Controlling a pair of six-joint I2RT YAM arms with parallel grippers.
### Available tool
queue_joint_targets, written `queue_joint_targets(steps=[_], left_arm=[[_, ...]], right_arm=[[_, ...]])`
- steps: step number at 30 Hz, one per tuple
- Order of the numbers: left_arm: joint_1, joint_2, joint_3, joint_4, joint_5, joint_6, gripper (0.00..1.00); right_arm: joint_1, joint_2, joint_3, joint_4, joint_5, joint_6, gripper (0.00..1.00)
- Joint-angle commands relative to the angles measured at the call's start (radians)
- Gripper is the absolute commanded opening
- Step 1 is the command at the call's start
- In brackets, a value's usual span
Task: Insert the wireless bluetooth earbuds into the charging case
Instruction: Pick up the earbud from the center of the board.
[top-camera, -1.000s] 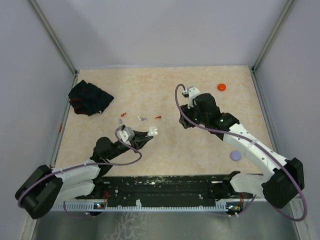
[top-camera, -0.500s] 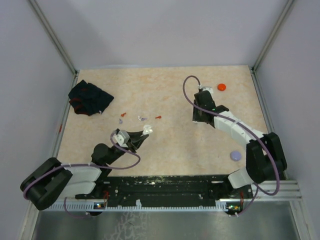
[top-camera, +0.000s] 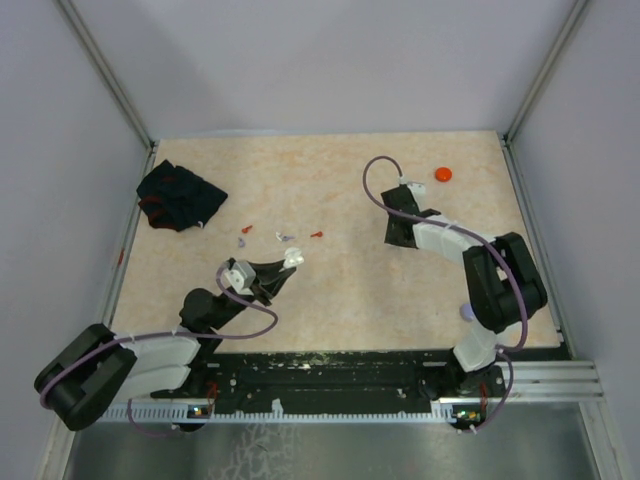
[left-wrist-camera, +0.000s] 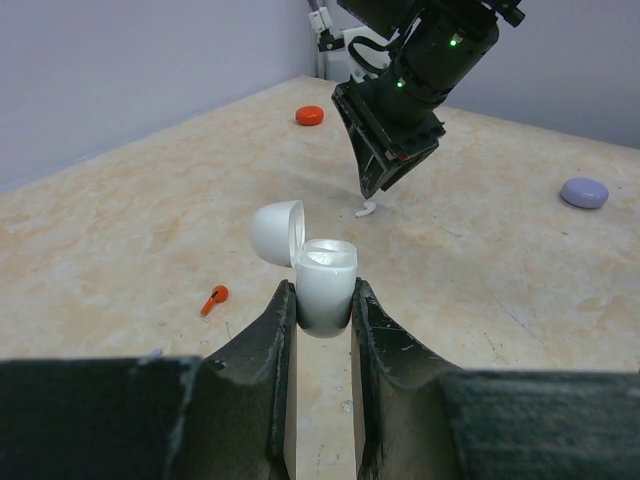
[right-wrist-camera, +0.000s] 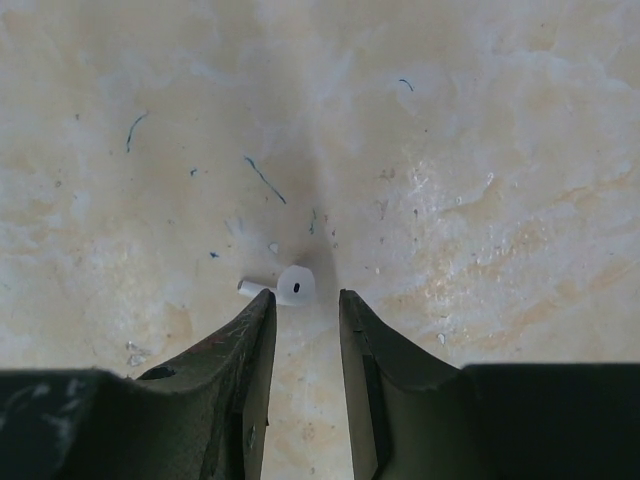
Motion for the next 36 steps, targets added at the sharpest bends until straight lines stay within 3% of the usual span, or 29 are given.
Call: queue_joint_targets(steps=[1, 36], left_arm=[[0.003, -0.001, -0.002, 0.003, 0.023, -0.003, 0.01], [0.003, 0.005, 0.011, 0.009, 0.093, -0.018, 0.01]], right_arm=[[-0.016, 0.061, 0.055, 0.060, 0.039, 0.036, 0.32], [-0.003, 0.072, 0.060, -0.022, -0.062, 0.019, 0.23]])
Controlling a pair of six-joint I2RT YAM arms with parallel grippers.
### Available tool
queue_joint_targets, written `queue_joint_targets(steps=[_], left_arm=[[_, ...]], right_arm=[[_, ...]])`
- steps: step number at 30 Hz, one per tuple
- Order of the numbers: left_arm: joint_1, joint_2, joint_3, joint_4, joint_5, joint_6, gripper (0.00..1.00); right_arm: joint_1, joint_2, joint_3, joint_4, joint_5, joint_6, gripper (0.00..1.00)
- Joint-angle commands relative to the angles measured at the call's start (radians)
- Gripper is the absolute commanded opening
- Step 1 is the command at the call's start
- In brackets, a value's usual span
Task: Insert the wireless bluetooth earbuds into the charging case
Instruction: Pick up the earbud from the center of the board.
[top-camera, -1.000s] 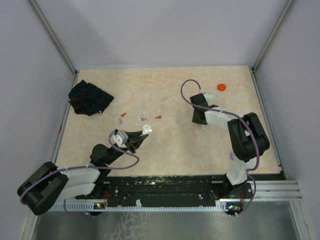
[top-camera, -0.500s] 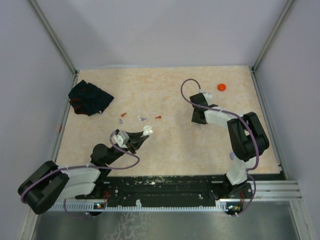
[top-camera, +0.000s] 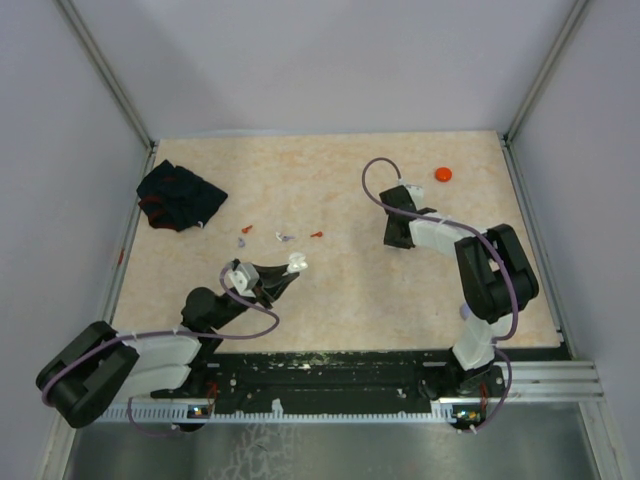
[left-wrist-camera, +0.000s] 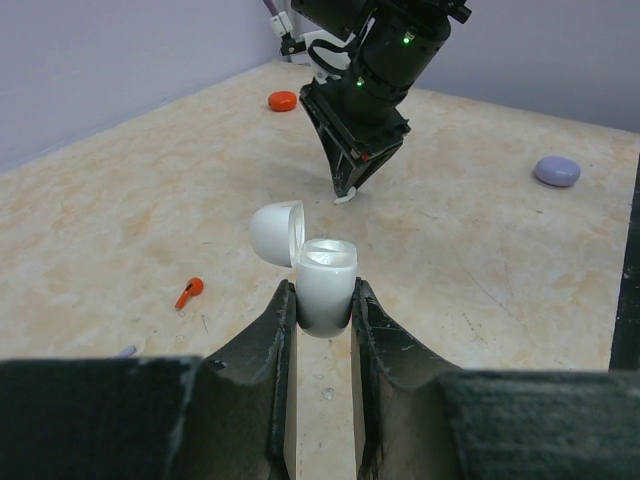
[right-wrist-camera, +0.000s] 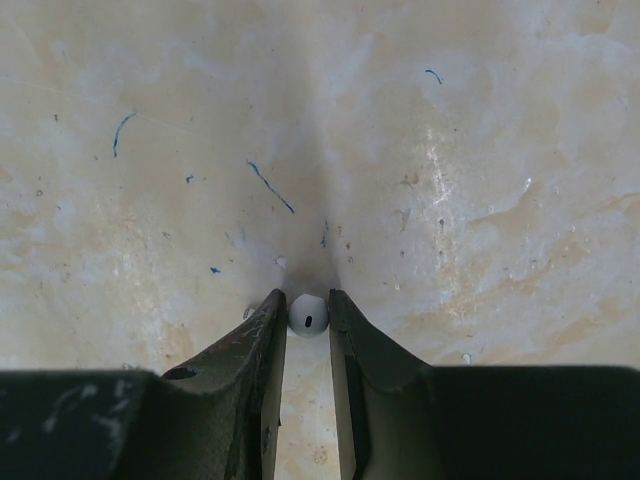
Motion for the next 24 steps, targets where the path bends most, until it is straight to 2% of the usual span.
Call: queue_joint_targets(steps=[1, 6, 16, 24], left_arm=[[0.003, -0.016, 0.008, 0.026, 0.024, -0.015, 0.01], [0.003, -0.021, 0.011, 0.026, 0.037, -0.024, 0.01], [0.003, -0.047, 0.009, -0.012, 0.062, -0.031, 0.01], [0.003, -0.036, 0.014, -0.020, 0.062, -0.022, 0.01]], right_arm=[[0.010, -0.025, 0.031, -0.035, -0.032, -0.015, 0.23], [0.031, -0.019, 0.029, -0.040, -0.042, -0.044, 0.25], [0.130, -0.043, 0.016, -0.053, -0.031, -0.133, 0.16], [0.193, -0.186, -0.001, -0.050, -0.005, -0.221, 0.13]])
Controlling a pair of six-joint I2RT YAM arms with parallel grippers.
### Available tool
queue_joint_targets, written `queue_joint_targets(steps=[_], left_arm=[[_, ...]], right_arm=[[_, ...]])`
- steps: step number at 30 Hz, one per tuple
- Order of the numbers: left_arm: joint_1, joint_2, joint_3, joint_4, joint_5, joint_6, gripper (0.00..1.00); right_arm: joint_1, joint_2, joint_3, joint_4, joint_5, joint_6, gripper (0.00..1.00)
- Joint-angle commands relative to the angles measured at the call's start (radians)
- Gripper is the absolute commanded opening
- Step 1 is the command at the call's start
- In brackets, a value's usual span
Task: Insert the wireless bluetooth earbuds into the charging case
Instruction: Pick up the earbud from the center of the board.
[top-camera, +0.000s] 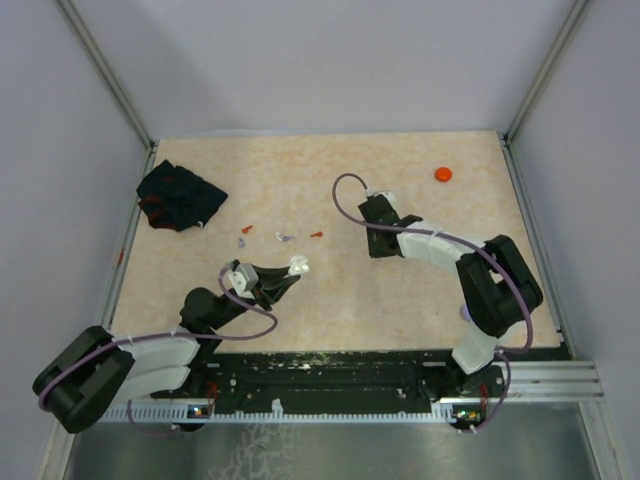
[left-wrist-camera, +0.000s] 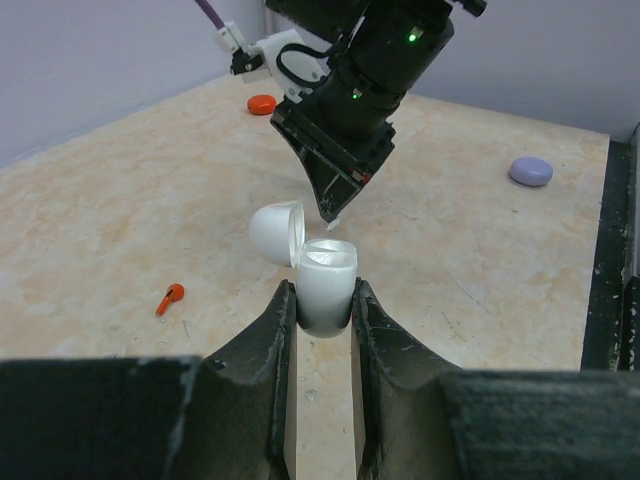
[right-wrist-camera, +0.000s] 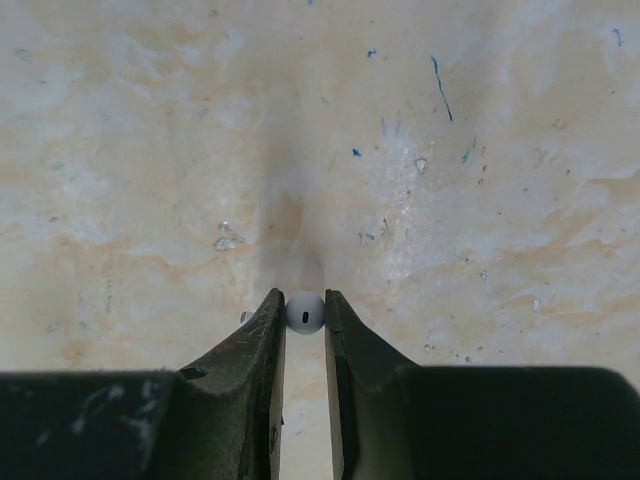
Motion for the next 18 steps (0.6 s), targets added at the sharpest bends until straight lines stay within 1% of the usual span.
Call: queue_joint_targets(steps=[1, 9, 14, 18], left_arm=[[0.003, 0.002, 0.016, 0.008, 0.020, 0.000, 0.01], [0.003, 0.044, 0.063, 0.010, 0.034, -0.009, 0.01], [0.003, 0.097, 0.085, 0.052, 0.024, 0.057, 0.01], [0.003, 0.146, 0.098, 0.125, 0.050, 0.115, 0.01]], right_arm=[[0.048, -0.164, 0.008, 0.004, 0.032, -0.080, 0.13], [0.152, -0.333, 0.049, -0.047, 0.108, -0.173, 0.10], [0.238, -0.404, 0.099, -0.090, 0.157, -0.200, 0.09], [0.331, -0.431, 0.140, -0.101, 0.251, -0.244, 0.09]])
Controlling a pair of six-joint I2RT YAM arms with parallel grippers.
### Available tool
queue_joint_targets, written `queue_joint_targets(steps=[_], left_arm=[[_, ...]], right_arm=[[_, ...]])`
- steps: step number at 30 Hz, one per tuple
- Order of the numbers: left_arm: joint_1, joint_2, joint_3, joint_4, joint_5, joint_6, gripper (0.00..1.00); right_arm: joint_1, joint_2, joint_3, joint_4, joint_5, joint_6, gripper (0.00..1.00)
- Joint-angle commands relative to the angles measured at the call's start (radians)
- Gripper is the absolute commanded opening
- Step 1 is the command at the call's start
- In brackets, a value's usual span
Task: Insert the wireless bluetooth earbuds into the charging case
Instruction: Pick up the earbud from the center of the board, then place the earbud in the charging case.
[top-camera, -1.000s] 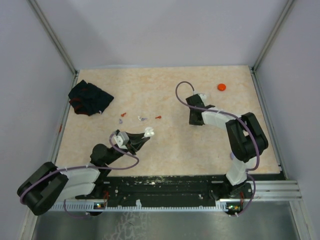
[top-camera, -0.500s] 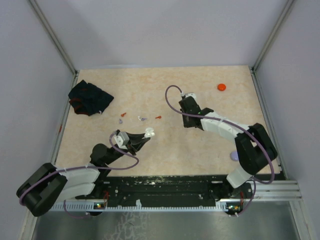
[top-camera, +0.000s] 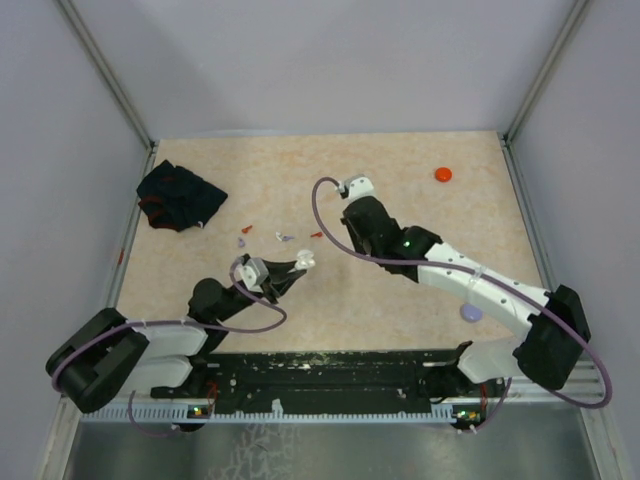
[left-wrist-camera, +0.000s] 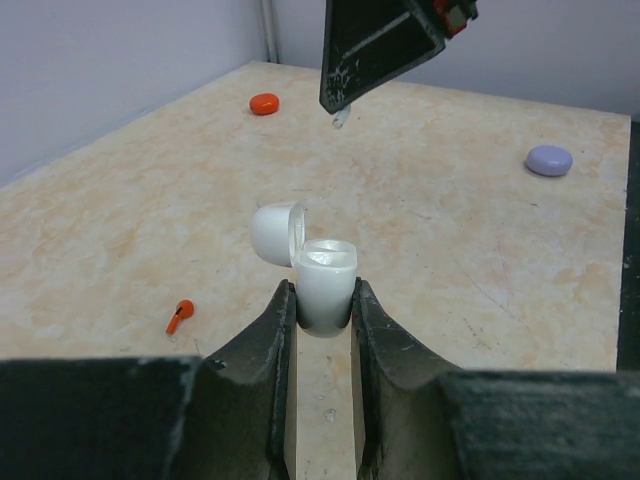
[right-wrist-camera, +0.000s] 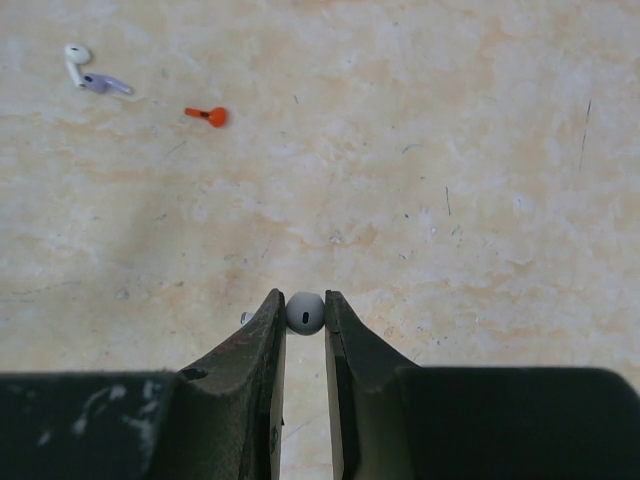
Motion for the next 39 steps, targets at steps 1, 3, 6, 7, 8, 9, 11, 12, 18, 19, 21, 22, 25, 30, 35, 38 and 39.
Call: queue_joint_targets(steps=[1, 3, 6, 7, 8, 9, 11, 12, 18, 19, 21, 22, 25, 30, 35, 38, 39], left_arm=[[0.003, 0.049, 0.032, 0.131, 0.039, 0.073, 0.01], [0.003, 0.069, 0.039, 0.177, 0.059, 0.074, 0.01], [0.003, 0.095, 0.052, 0.227, 0.084, 0.058, 0.01], [0.004, 0.103, 0.054, 0.241, 0.092, 0.051, 0.01], [0.003, 0.110, 0.056, 0.258, 0.098, 0.046, 0.01], [0.003, 0.117, 0.057, 0.278, 0.101, 0.039, 0.01], [0.003, 0.131, 0.057, 0.316, 0.103, 0.023, 0.01], [0.003, 0.138, 0.058, 0.333, 0.103, 0.016, 0.01], [0.003, 0.168, 0.068, 0.394, 0.088, -0.038, 0.01], [0.003, 0.171, 0.068, 0.402, 0.079, -0.050, 0.01], [0.003, 0.175, 0.068, 0.413, 0.061, -0.070, 0.00], [0.003, 0.173, 0.068, 0.416, 0.054, -0.078, 0.00], [0.002, 0.168, 0.066, 0.429, 0.038, -0.102, 0.00], [0.003, 0.145, 0.060, 0.436, 0.013, -0.135, 0.01], [0.002, 0.123, 0.058, 0.434, 0.011, -0.170, 0.00], [0.002, 0.105, 0.058, 0.433, 0.015, -0.191, 0.00], [0.002, 0.100, 0.057, 0.432, 0.018, -0.197, 0.00]], right_arm=[[0.095, -0.064, 0.085, -0.002, 0.134, -0.073, 0.09], [0.136, -0.081, 0.087, 0.021, 0.173, -0.111, 0.09], [0.200, -0.098, 0.075, 0.073, 0.237, -0.189, 0.09], [0.220, -0.100, 0.073, 0.087, 0.256, -0.216, 0.09], [0.249, -0.101, 0.071, 0.100, 0.272, -0.242, 0.09], [0.270, -0.100, 0.068, 0.114, 0.287, -0.268, 0.09], [0.308, -0.098, 0.064, 0.139, 0.314, -0.312, 0.09], [0.327, -0.097, 0.061, 0.150, 0.328, -0.339, 0.09], [0.431, -0.094, 0.023, 0.285, 0.428, -0.490, 0.09], [0.447, -0.092, 0.015, 0.309, 0.438, -0.517, 0.09], [0.469, -0.088, 0.005, 0.337, 0.449, -0.555, 0.09], [0.477, -0.085, 0.002, 0.346, 0.450, -0.567, 0.09], [0.494, -0.076, -0.006, 0.357, 0.445, -0.592, 0.09], [0.506, -0.057, -0.018, 0.366, 0.442, -0.616, 0.09], [0.516, -0.050, -0.035, 0.384, 0.416, -0.628, 0.09], [0.520, -0.045, -0.048, 0.403, 0.415, -0.643, 0.09], [0.520, -0.042, -0.052, 0.410, 0.416, -0.648, 0.09]])
